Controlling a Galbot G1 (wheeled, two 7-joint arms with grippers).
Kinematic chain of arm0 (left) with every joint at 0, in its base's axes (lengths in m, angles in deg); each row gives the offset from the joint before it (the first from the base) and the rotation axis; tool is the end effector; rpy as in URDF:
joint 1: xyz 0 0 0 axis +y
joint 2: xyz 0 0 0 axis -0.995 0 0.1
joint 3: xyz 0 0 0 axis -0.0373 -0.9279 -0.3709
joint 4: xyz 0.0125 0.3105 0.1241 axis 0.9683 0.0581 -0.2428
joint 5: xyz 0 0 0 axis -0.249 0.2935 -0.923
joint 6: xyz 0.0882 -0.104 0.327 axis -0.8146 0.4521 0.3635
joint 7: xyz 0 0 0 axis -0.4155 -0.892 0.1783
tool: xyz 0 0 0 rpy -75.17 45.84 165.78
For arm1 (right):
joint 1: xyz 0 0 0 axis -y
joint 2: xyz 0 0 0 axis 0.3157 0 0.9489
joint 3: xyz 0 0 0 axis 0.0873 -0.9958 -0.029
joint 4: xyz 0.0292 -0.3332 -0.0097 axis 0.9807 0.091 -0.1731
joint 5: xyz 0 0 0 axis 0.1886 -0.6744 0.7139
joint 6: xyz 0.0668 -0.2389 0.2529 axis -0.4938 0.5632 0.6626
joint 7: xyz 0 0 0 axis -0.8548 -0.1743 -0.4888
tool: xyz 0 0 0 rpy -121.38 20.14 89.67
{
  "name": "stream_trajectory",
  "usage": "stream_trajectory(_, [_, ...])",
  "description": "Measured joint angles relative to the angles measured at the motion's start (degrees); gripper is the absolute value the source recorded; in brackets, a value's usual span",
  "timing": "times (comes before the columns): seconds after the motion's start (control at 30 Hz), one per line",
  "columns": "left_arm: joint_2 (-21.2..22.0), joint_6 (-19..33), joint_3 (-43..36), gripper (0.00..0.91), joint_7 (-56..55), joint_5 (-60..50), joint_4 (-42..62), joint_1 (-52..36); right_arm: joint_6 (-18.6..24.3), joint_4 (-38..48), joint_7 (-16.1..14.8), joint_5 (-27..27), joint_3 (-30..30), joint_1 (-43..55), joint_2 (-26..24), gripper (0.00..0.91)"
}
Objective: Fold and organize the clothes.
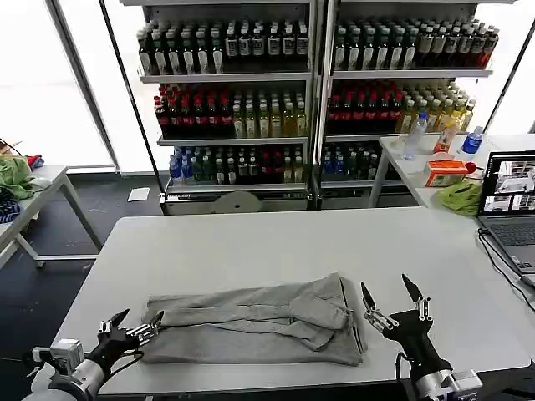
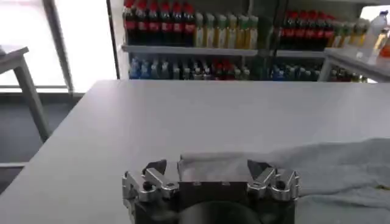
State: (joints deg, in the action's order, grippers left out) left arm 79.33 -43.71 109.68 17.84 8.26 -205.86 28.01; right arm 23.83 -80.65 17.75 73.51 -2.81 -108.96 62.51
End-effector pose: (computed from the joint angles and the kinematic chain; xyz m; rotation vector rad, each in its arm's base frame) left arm 0.1939 0.1314 -0.2503 -0.1305 -2.6489 0.0989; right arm 0.1613 -0.0673 -0.2417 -0.2495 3.0979 -0.1112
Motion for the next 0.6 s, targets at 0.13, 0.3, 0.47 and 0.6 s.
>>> stream_trajectory(0.13, [1.95, 1.63, -1.23, 0.907, -0.58, -0.07, 0.98, -0.36, 1.63, 0.55, -0.12, -0.54, 0.28, -0.14, -0.16, 0.907])
stream_trajectory(0.3, [3.86, 2.69, -2.84, 0.907, -1.54, -0.33, 2.05, -1.14, 3.14, 1.22, -0.11, -1.11, 0.52, -0.44, 0.08, 0.907])
stream_trajectory(0.47, [5.42, 3.03, -4.35, 0.856, -2.16, -0.08, 3.43, -2.01, 3.95, 1.27, -0.03, -1.12, 0.90, -1.05, 0.26, 0.907])
stream_trajectory(0.6, [6.48, 3.04, -5.30, 0.312, -2.29, 0.58, 4.78, -2.70, 4.31, 1.25, -0.01, -1.11, 1.16, -1.30, 0.28, 0.907])
